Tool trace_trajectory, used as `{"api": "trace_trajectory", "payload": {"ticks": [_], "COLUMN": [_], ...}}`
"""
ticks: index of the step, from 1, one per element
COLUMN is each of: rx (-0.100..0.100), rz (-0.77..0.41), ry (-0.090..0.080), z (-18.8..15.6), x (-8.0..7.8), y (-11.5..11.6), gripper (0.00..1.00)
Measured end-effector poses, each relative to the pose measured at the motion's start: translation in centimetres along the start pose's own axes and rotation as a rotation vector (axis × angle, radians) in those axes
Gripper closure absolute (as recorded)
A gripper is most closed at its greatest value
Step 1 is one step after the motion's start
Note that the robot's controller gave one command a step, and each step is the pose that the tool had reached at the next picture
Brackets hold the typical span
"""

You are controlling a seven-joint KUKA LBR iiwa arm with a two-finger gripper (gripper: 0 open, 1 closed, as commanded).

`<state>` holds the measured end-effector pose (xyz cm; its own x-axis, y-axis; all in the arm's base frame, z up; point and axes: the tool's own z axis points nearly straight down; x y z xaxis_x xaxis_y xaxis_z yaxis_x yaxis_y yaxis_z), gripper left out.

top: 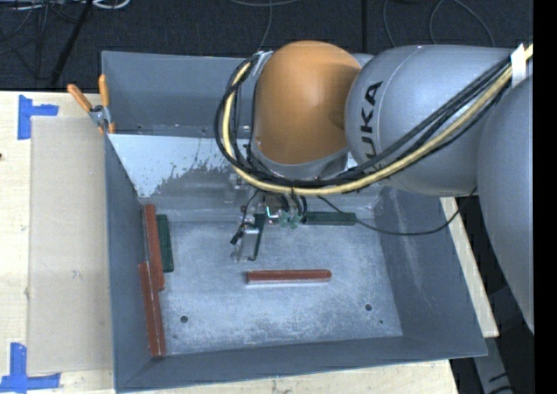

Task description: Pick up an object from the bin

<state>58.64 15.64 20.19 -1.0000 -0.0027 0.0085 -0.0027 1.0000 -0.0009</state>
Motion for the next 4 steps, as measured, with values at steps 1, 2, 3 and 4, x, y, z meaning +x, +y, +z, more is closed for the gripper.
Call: {"api": "trace_trajectory", "payload": {"ticks": [1, 2, 3, 4], "rx": [0.002, -0.001, 0.002, 0.0], "rz": [-0.549, -0.52, -0.521, -0.52], "ry": [-0.001, -0.012, -0.021, -0.013], "z": [5.6, 13.4, 12.3, 13.0], "x": [4.9, -1.5, -1.9, -1.5], "y": [-7.1, -10.4, -10.3, -10.3], "gripper": [0.0, 0.0, 1.0, 0.0]}}
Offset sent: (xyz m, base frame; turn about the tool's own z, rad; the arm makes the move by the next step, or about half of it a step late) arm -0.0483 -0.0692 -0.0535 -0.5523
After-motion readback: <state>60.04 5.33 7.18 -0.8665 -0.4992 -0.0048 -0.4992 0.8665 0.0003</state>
